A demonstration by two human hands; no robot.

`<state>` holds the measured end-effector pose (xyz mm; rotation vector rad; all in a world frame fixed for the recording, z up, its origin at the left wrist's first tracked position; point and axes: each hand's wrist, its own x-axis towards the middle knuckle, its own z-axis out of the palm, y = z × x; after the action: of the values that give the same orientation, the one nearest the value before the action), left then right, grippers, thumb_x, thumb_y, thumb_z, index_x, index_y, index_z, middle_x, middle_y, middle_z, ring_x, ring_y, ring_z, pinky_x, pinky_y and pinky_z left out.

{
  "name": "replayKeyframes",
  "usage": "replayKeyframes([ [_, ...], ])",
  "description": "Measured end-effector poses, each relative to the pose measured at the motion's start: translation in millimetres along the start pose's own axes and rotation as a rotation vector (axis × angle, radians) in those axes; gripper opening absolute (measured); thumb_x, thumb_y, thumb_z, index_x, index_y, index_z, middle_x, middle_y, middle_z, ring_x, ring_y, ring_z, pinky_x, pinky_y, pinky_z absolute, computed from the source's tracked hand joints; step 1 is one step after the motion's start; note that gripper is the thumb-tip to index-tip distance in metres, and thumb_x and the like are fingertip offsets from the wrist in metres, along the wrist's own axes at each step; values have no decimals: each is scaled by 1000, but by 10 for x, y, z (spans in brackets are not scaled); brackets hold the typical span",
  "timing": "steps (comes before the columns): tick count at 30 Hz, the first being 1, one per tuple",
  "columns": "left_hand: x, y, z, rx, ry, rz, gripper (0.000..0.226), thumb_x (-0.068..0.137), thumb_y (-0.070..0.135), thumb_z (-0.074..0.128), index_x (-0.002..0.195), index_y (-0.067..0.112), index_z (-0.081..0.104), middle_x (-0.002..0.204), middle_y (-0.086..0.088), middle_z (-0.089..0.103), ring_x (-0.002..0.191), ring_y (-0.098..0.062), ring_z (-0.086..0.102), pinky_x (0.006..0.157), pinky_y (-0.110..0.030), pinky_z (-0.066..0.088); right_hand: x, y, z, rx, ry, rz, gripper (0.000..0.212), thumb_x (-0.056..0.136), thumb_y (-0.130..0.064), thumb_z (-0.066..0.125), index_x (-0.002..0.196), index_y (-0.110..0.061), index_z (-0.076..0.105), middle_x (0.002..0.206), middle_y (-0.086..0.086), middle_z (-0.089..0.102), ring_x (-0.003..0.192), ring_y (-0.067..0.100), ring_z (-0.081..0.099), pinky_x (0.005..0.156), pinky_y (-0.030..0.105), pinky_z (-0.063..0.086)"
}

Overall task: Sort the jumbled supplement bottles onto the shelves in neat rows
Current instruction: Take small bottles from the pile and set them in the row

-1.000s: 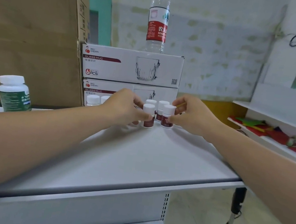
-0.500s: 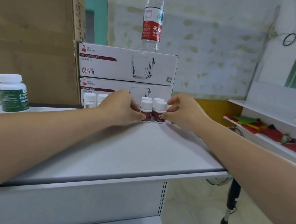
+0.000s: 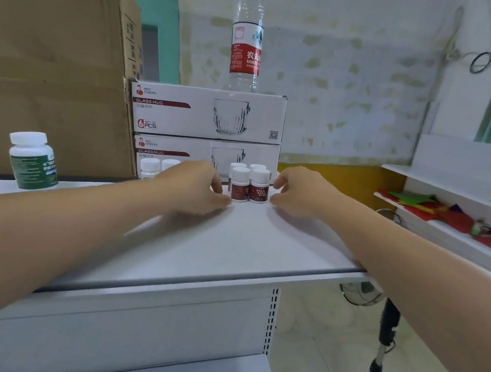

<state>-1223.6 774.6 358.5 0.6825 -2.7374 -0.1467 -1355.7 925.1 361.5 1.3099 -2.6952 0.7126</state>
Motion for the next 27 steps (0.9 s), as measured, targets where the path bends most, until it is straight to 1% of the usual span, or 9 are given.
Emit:
replayKeyframes([
  [2, -172, -7, -127, 84, -106, 3, 17, 92, 45, 56, 92, 31, 66, 98, 5, 70, 89, -17, 62, 79, -27, 49, -125, -20, -65, -50, -67, -14, 27, 92, -23, 57, 113, -9, 68, 113, 8, 68, 100, 23, 63, 83, 31, 49],
  [4, -404, -4, -257, 165, -153, 0, 23, 94, 46, 52, 108, 32, 65, 111, 7, 66, 99, -16, 60, 89, -29, 48, -283, -18, -102, -76, -98, -32, 25, 93, -24, 55, 112, -17, 69, 115, 3, 67, 97, 20, 60, 82, 28, 47],
  [6, -667, 17, -373, 184, -149, -14, 31, 95, 47, 50, 120, 32, 61, 118, 8, 62, 103, -15, 57, 91, -30, 46, -477, -1, -115, -55, -85, -64, 25, 94, -27, 54, 115, -23, 67, 119, -2, 64, 98, 16, 55, 85, 27, 42],
  [10, -1237, 69, -498, 129, -63, -46, 28, 95, 44, 51, 119, 33, 62, 114, 11, 62, 98, -13, 57, 83, -28, 43, -919, 2, -121, -5, -34, -125, 29, 94, -32, 52, 120, -26, 64, 130, -3, 59, 111, 17, 55, 92, 29, 42],
  [14, -1959, 30, -513, 125, 137, -108, 29, 94, 42, 54, 122, 35, 61, 116, 12, 60, 106, -13, 56, 86, -31, 43, -1398, -32, -63, 41, 59, -149, 33, 92, -34, 52, 124, -31, 60, 133, -3, 58, 112, 18, 57, 93, 35, 47],
  [17, -2592, -75, -411, 82, 289, -148, 27, 93, 36, 58, 119, 30, 64, 112, 8, 61, 104, -16, 57, 88, -34, 44, -1789, -17, 75, 92, 159, -177, 32, 90, -34, 54, 121, -32, 63, 129, -6, 59, 118, 19, 53, 89, 30, 38],
  [20, -3171, -220, -224, 64, 353, -216, 26, 92, 27, 63, 116, 20, 68, 112, 0, 64, 107, -21, 58, 87, -28, 39, -2126, -61, 260, 144, 232, -233, 32, 88, -33, 58, 120, -30, 64, 132, -3, 58, 124, 21, 49, 97, 38, 40],
  [24, -3846, -504, 74, 33, 341, -374, 38, 88, 39, 54, 116, 18, 69, 115, -2, 65, 108, -24, 60, 95, -35, 45, -2496, -256, 700, 212, 168, -274, 32, 89, -31, 58, 121, -28, 63, 130, -1, 58, 122, 24, 49, 101, 41, 39],
  [27, -4360, -810, 317, 22, 316, -522, 31, 92, 33, 60, 120, 23, 67, 120, -1, 64, 111, -24, 59, 95, -38, 47, -2711, -508, 1183, 223, 54, -311, 32, 90, -30, 58, 121, -27, 63, 129, 1, 58, 117, 25, 53, 99, 39, 41],
])
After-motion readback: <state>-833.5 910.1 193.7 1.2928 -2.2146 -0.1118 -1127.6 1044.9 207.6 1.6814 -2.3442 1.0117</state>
